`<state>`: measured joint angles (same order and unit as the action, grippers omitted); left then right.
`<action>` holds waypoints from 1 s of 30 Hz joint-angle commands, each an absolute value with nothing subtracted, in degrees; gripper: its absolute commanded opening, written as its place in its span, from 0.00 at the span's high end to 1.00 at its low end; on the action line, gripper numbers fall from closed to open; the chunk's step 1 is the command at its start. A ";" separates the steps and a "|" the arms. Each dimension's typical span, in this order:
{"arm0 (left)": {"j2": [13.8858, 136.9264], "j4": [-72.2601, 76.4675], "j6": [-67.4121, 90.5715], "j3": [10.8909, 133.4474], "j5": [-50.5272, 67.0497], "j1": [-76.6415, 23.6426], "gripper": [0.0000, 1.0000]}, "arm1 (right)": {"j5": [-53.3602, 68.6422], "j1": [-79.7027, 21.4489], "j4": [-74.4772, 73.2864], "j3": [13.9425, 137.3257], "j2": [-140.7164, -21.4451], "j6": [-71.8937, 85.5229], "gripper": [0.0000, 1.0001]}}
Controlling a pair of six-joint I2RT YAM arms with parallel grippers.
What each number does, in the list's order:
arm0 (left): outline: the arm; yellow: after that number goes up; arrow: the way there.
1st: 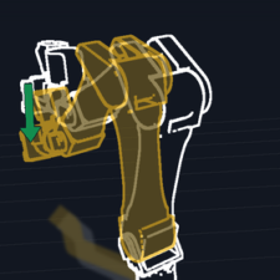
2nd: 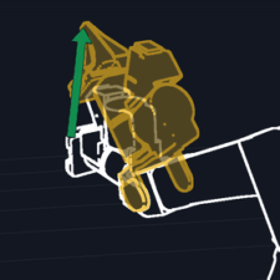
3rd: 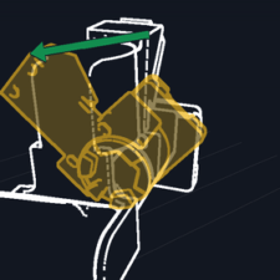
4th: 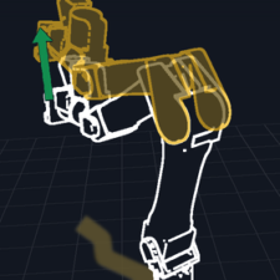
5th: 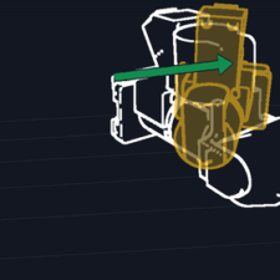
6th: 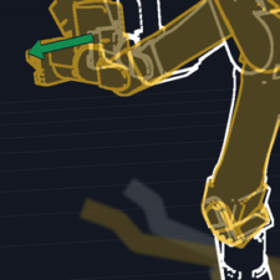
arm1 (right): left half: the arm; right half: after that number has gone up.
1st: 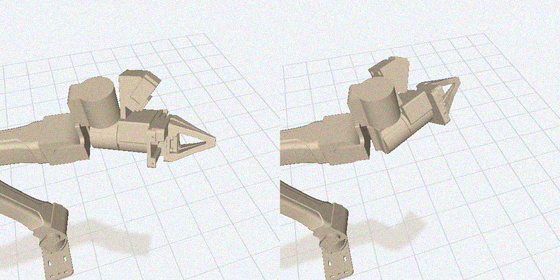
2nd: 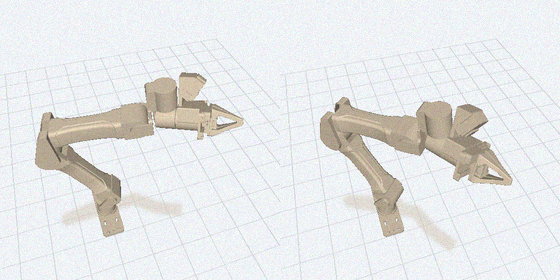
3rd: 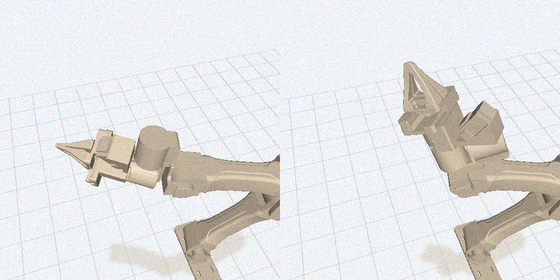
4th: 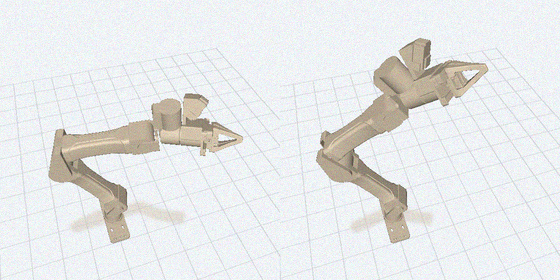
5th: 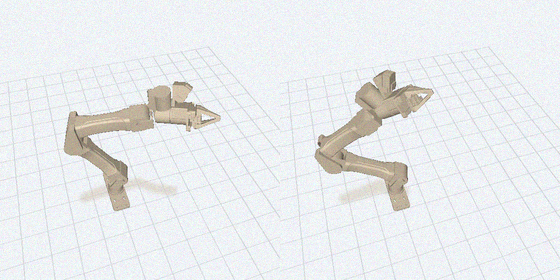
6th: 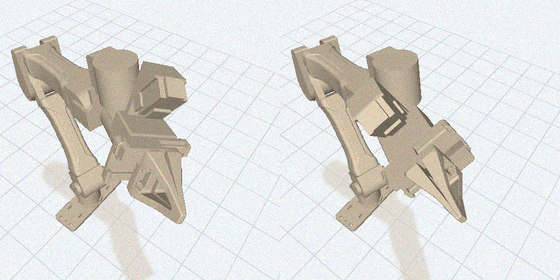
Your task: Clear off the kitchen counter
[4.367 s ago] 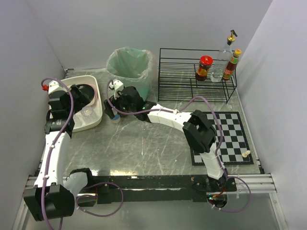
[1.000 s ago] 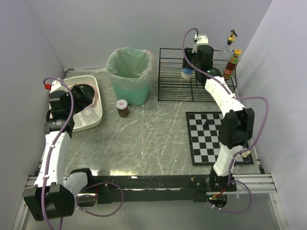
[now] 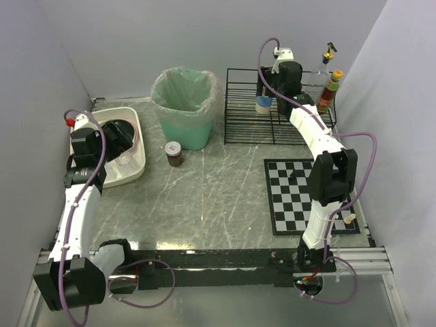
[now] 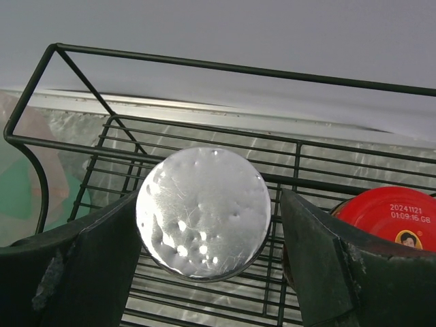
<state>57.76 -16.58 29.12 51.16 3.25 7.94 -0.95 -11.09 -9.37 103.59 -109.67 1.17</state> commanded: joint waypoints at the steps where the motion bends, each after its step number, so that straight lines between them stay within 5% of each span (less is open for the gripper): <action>1: 57.92 -14.06 28.04 52.12 4.31 8.17 0.01 | -2.20 -10.72 -6.94 105.73 -107.76 -1.14 0.15; 16: 58.10 -13.97 27.95 52.12 4.57 8.17 0.01 | -3.77 -17.47 -3.69 100.99 -94.32 -9.31 0.00; 21: 58.18 -14.06 27.95 52.29 4.04 8.17 0.01 | -2.29 -26.35 1.30 88.71 -85.71 -4.15 0.00; 27: 58.36 -13.98 28.12 52.12 4.31 8.17 0.01 | 15.98 -28.03 15.29 71.12 -80.33 13.61 0.00; 30: 58.71 -14.15 28.21 52.21 4.83 8.17 0.01 | 9.52 -32.59 11.63 69.78 -80.59 11.61 0.00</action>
<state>58.17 -16.56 28.97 51.16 3.51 7.94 9.72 -28.84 8.95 71.77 -80.25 7.44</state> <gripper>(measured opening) 0.994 0.994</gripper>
